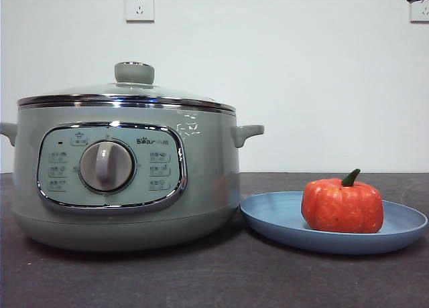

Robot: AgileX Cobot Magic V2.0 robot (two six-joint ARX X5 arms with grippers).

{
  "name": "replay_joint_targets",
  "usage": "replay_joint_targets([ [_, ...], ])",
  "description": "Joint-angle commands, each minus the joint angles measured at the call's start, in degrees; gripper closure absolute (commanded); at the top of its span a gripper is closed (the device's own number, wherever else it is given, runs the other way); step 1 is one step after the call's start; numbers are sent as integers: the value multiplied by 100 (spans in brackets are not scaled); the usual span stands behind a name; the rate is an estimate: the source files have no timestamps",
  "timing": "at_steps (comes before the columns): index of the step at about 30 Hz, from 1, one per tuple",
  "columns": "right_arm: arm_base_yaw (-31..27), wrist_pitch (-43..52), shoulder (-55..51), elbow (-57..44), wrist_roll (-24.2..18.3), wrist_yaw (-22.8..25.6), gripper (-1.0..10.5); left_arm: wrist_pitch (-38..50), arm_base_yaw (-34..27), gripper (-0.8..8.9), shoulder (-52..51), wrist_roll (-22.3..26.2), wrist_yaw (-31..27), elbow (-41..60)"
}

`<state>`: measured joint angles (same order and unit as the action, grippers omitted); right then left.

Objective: Take the pumpkin out from the steamer,put the pumpkin in the blue plate,close the lid

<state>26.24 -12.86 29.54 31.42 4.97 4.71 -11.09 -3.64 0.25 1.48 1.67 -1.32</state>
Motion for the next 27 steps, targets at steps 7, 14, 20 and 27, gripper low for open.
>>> replay_joint_targets([
  [7,4,39,-4,-39,-254,22,946,13,-24,817,-15,2,-11,98],
  [14,-409,52,-492,-391,-1261,116,946,15,-24,817,-15,2,-9,98],
  [20,-1563,243,-1445,-1355,-1172,-1217,946,15,-24,817,-15,2,-7,98],
  [27,-2087,505,-2422,-2483,-1172,-1327,945,15,-24,817,-15,2,-11,98],
])
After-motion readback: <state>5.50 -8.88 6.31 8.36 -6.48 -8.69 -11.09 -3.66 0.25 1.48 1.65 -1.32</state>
